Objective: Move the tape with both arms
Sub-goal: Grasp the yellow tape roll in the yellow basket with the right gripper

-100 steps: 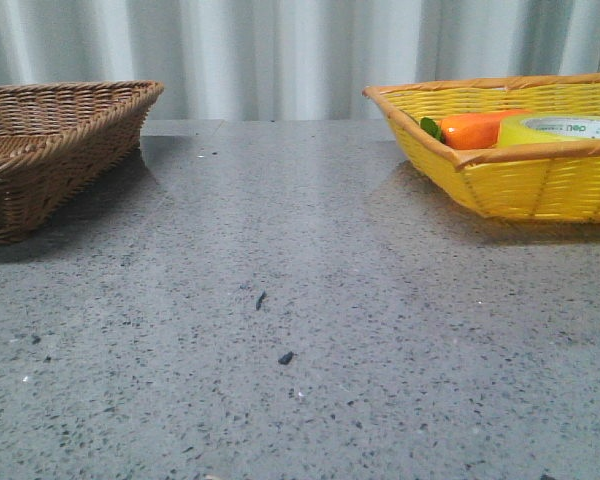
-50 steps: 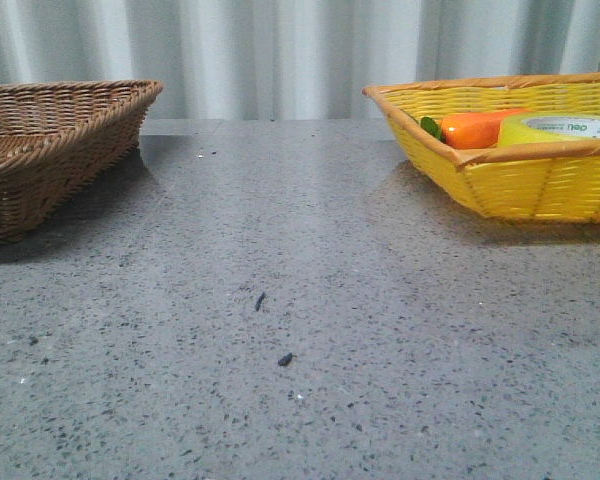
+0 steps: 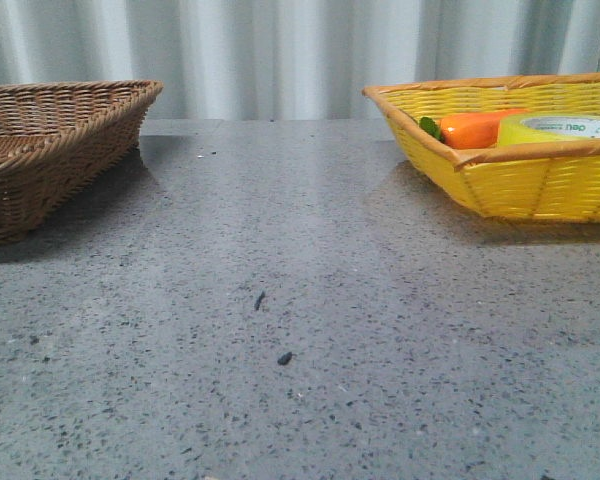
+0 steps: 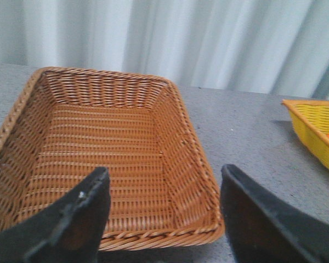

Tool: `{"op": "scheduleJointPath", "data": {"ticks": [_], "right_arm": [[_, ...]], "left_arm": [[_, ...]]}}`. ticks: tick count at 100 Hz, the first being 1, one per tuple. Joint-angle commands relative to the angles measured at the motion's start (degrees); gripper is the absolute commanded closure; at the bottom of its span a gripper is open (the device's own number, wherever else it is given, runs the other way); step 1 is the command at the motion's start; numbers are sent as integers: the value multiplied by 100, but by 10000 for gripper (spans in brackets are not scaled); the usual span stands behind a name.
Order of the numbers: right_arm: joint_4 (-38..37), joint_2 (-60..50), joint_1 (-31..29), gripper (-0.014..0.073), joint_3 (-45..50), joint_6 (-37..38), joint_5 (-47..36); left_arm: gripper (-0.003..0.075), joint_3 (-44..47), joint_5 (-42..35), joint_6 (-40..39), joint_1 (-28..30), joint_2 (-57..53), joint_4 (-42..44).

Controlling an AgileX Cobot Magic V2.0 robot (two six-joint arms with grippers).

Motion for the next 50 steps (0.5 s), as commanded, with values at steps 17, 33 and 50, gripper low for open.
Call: {"op": "scheduleJointPath", "data": {"ticks": [17, 33, 50], "right_arm": [[-52, 1563, 187, 173, -1692, -435, 829], [-52, 2810, 465, 173, -2808, -697, 1925], [-95, 4188, 636, 173, -3784, -697, 2583]], "left_arm": [[302, -240, -349, 4, -417, 106, -50], [302, -240, -349, 4, -442, 106, -50], [302, -240, -349, 4, -442, 106, -50]]}}
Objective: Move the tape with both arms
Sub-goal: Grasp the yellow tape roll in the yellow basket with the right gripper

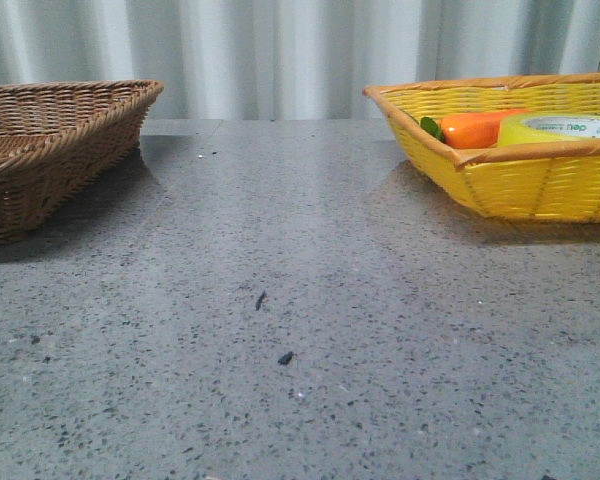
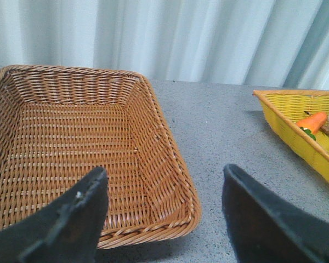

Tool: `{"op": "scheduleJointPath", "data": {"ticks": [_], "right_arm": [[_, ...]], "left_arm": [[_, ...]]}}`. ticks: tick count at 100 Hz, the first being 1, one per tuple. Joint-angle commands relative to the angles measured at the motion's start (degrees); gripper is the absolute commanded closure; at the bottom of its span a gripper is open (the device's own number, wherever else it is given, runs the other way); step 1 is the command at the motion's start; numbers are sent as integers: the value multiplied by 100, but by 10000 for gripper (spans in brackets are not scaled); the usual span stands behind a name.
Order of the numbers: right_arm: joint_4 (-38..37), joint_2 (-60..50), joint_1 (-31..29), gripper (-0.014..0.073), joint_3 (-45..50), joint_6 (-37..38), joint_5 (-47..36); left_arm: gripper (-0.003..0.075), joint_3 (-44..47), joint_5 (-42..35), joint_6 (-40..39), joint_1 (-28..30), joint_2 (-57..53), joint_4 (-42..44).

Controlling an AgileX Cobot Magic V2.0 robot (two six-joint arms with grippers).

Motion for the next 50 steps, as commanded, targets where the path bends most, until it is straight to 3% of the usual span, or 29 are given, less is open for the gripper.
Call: {"op": "scheduleJointPath", "data": {"ticks": [1, 27, 50], "right_arm": [[-38, 651, 65, 173, -590, -84, 16], [-102, 2289, 95, 173, -1139, -84, 63], [-146, 3053, 84, 186, -1139, -84, -21]], "left_arm": [[302, -197, -384, -7, -49, 83, -50], [302, -197, -361, -7, -49, 83, -50], [302, -197, -324, -7, -49, 83, -50]]}}
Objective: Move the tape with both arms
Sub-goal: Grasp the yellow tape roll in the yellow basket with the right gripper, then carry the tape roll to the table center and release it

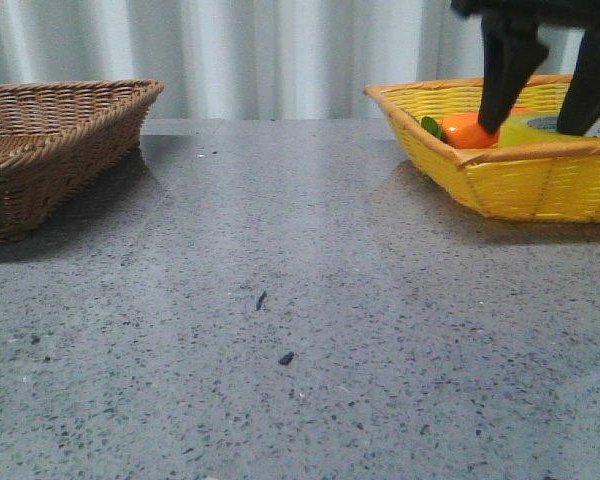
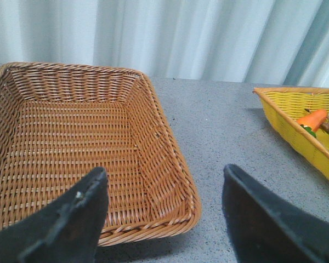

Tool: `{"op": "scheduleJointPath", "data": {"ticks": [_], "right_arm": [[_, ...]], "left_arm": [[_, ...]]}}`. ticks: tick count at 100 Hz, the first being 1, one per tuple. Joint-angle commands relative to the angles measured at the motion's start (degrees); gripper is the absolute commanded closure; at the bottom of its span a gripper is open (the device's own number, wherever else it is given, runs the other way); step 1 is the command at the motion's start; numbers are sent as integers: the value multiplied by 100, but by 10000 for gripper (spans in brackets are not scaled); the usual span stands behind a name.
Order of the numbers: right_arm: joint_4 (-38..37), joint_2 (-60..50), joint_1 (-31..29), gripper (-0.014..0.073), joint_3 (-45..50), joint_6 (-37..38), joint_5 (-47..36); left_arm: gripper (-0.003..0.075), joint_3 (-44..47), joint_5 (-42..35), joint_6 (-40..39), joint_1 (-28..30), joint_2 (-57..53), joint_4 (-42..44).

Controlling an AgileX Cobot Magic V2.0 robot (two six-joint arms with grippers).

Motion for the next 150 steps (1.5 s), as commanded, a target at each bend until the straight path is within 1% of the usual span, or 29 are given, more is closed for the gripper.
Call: {"op": "scheduleJointPath", "data": {"ticks": [1, 4, 9, 13, 14, 16, 19, 20, 26, 38, 57, 66, 76, 83, 90, 102, 112, 127, 137, 144, 150], "right_arm": [[-65, -34, -6, 191, -200, -45, -257], [-65, 8, -6, 223, -200, -45, -281], [-65, 35, -6, 325, -200, -45, -345], [-74, 35, -6, 448, -200, -45, -394], [-78, 35, -6, 494, -200, -45, -411], [-88, 35, -6, 540, -210, -45, -442], [-100, 23, -6, 657, -228, -45, -461], [-109, 12, -6, 663, -250, -45, -458], [-159, -54, -6, 644, -332, -34, -519], [-231, -322, -6, 645, -814, -34, -410], [-179, -748, 193, 644, -2389, -34, -354], [-77, -726, 477, 644, -3300, -34, -247], [258, -609, 811, 644, -3868, -34, -236], [475, -471, 1155, 644, -4024, -34, -236], [484, -304, 1447, 644, -4024, -34, -237], [563, 237, 1882, 644, -4024, -34, 118], [563, 803, 2125, 644, -4024, -34, 386], [539, 1661, 2236, 637, -4024, 0, 566], [373, 1974, 2236, 617, -4024, 0, 626], [252, 2098, 2236, 590, -4024, 87, 628], [177, 2124, 2236, 538, -4024, 140, 617]], "left_arm": [[302, -197, -382, -7, -49, 83, -50], [302, -197, -382, -7, -49, 83, -50], [302, -197, -382, -7, -49, 83, -50], [302, -197, -382, -7, -49, 83, -50], [302, -197, -382, -7, -49, 83, -50], [302, -197, -382, -7, -49, 83, -50], [302, -197, -382, -7, -49, 83, -50], [302, -197, -382, -7, -49, 83, -50], [302, -197, -382, -7, -49, 83, -50], [302, -197, -382, -7, -49, 83, -50], [302, -197, -382, -7, -49, 83, -50], [302, -197, -382, -7, -49, 83, -50], [302, -197, -382, -7, -49, 83, -50], [302, -197, -382, -7, -49, 83, -50], [302, -197, -382, -7, -49, 83, -50], [302, -197, -382, -7, -49, 83, -50], [302, -197, -322, -7, -49, 83, -50], [302, -197, -119, -7, -49, 83, -50], [302, -197, 35, -7, -49, 83, -50], [302, -186, 125, -7, -49, 83, -50], [302, -163, 183, -7, -49, 83, -50]]}}
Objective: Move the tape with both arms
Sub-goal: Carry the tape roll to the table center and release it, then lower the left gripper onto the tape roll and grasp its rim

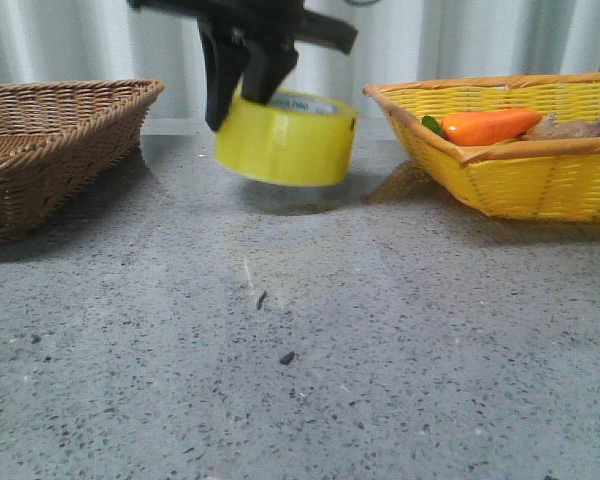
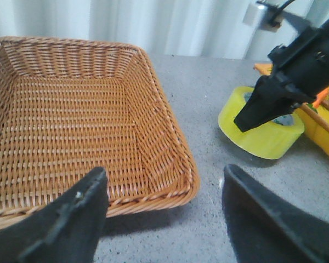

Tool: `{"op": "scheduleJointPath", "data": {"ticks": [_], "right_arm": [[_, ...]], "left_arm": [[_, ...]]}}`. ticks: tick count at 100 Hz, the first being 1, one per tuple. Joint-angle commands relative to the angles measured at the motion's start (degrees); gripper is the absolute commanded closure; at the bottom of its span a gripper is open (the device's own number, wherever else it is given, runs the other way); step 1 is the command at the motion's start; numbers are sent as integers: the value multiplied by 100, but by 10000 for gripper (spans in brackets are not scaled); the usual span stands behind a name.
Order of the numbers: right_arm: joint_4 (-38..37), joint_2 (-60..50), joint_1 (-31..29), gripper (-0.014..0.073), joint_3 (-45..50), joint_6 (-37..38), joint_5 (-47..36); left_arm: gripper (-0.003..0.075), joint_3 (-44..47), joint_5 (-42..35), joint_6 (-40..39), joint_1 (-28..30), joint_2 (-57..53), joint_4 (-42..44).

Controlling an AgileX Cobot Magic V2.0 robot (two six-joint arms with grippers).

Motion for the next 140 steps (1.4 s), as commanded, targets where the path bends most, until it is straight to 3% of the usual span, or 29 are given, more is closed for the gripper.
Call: {"op": "scheduleJointPath", "data": {"ticks": [1, 8, 20, 29, 36, 43, 66, 85, 103, 118, 140], "right_arm": [[-110, -369, -26, 530, -198, 58, -251], [-125, -380, -26, 428, -198, 66, -285], [-85, -522, -26, 173, -198, 66, -262], [-20, -802, -26, 92, -198, 66, -262], [-20, -1148, -26, 127, -198, 66, -226], [-20, -1571, -26, 220, -198, 66, -202], [-15, -3219, -12, 664, 67, -82, 8], [-15, -4821, 86, 635, 1622, -225, -401], [-128, -6618, 86, 635, 4016, -360, -2014], [-179, -7827, 86, 636, 5772, -360, -3116], [-184, -9047, 86, 636, 7008, -360, -3237]], "left_arm": [[302, -147, -271, -7, -49, 83, -50], [302, -121, -260, -7, -49, 83, -50], [302, -121, -277, -7, -49, 83, -50], [302, -121, -277, -7, -49, 83, -50], [302, -121, -300, -7, -49, 83, -50], [302, -121, -341, -7, -49, 83, -50], [302, -155, -394, 8, -49, 87, -270], [302, -459, -416, 1156, -49, 422, -915], [302, -1021, -416, 2225, -194, 1258, -1594], [302, -1689, -416, 2511, -614, 2261, -1583], [302, -2967, -219, 2519, -1183, 3858, -1583]]}}
